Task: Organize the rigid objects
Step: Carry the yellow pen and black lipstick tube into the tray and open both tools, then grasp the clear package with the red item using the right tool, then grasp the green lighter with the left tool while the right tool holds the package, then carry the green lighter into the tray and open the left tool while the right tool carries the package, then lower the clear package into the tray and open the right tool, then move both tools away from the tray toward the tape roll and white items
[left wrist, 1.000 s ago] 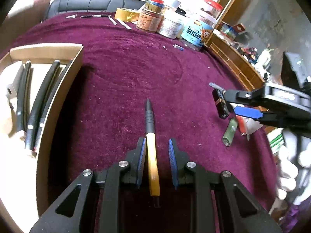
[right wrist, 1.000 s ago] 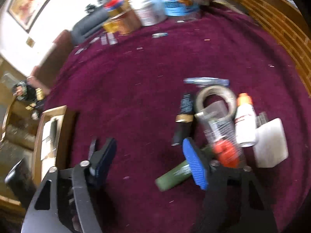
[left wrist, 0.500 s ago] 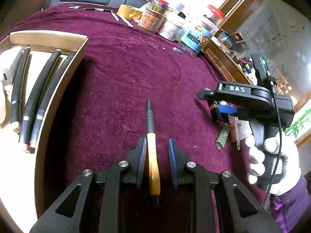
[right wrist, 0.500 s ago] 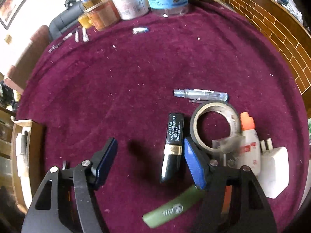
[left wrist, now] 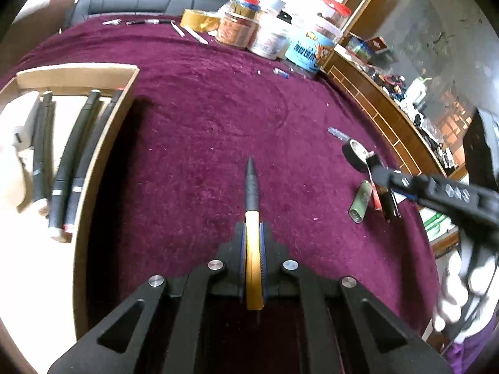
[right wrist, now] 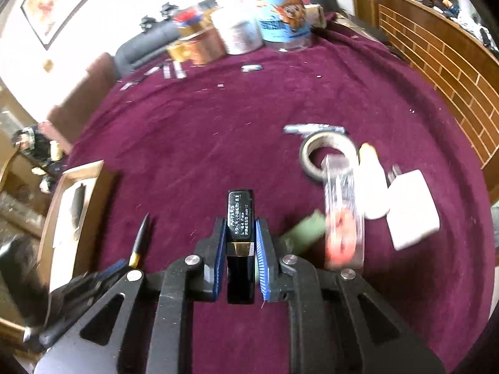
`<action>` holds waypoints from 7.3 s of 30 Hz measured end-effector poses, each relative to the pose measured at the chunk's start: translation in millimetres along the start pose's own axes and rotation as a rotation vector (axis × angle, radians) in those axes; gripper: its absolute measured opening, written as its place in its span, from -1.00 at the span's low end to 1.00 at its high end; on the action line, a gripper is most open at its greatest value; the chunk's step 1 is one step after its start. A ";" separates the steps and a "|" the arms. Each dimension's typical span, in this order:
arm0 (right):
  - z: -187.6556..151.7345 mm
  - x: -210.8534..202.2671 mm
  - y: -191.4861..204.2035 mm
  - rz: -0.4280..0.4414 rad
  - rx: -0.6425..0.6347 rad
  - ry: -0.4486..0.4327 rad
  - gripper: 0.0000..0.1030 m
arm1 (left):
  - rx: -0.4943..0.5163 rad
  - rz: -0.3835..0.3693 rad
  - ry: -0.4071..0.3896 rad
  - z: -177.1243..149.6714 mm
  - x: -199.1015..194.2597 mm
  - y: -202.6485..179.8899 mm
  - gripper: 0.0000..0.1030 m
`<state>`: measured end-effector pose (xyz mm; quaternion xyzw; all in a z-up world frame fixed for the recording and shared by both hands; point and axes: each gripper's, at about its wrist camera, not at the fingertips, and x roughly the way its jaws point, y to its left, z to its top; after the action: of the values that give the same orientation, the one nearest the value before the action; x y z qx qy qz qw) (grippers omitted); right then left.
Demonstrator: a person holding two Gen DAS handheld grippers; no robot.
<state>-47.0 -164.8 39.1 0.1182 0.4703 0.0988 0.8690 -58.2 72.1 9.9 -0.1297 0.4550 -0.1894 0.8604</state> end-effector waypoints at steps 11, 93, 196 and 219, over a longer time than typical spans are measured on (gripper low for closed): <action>-22.3 -18.5 36.7 0.213 -0.022 0.001 -0.70 | -0.119 -0.080 -0.128 -1.6 -92.3 42.1 -0.90; -28.5 -6.7 -57.0 -0.116 0.057 -0.089 -0.50 | 0.108 0.017 0.004 -25.8 -88.0 -37.5 0.13; -70.0 110.5 305.5 0.140 -0.425 0.257 -0.48 | -0.283 0.102 -0.288 -55.8 -204.7 201.6 0.00; -11.2 -22.1 45.4 -0.046 -0.095 -0.024 -0.07 | -0.070 -0.059 -0.230 -44.3 -190.9 88.9 0.11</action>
<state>-71.1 -126.6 64.3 0.0671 0.4570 0.0997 0.8813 -174.8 234.1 90.3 -0.1937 0.3557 -0.1826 0.8959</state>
